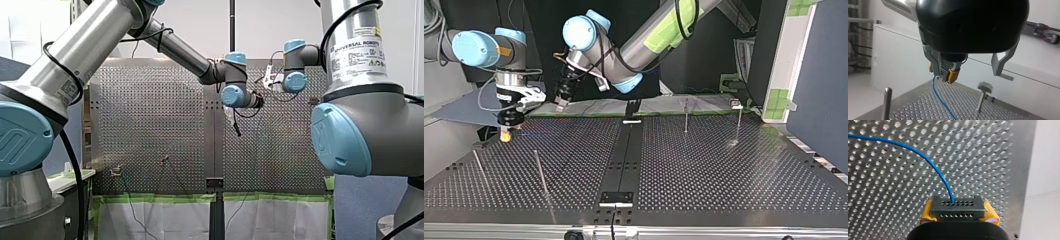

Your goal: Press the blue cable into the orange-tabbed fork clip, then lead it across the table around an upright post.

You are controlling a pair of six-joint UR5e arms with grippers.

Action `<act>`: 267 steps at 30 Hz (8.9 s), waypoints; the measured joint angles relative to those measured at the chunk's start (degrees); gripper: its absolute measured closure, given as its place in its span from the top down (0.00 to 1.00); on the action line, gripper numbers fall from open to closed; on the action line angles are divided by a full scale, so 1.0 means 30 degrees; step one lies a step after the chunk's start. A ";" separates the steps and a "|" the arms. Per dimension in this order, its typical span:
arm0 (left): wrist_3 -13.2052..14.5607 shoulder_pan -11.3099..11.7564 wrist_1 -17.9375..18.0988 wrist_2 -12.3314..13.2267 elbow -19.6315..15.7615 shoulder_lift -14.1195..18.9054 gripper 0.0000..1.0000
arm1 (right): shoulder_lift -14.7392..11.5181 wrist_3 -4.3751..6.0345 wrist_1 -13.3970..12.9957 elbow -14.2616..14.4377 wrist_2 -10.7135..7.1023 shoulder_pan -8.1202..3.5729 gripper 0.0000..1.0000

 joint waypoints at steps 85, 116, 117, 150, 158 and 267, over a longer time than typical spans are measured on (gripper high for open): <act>-0.4523 0.1696 0.8959 -0.4992 -0.1031 0.1120 1.00 | -0.2257 -0.0140 -0.0068 0.0830 0.0173 0.2832 0.00; 0.0964 0.2082 0.7914 -0.6120 -0.1850 0.2598 0.01 | -0.2311 0.0020 -0.0246 0.0812 0.0212 0.2487 0.00; 0.1147 0.2095 0.7871 -0.6112 -0.1840 0.2701 0.01 | -0.2315 0.0095 -0.0268 0.0789 0.0204 0.2446 0.00; 0.5475 0.2636 0.2475 -0.1589 0.2134 0.2933 0.01 | -0.1031 0.1486 0.0543 -0.2157 -0.1153 -0.1705 0.00; 0.5322 0.2773 0.1268 -0.1111 0.3328 0.2465 0.01 | -0.0564 0.1607 0.0569 -0.2601 -0.1213 -0.1990 0.00; 0.4136 0.4629 0.0661 0.1082 0.6337 -0.3783 1.00 | 0.9645 0.0139 -0.1856 -0.3213 -0.1721 -0.1902 0.00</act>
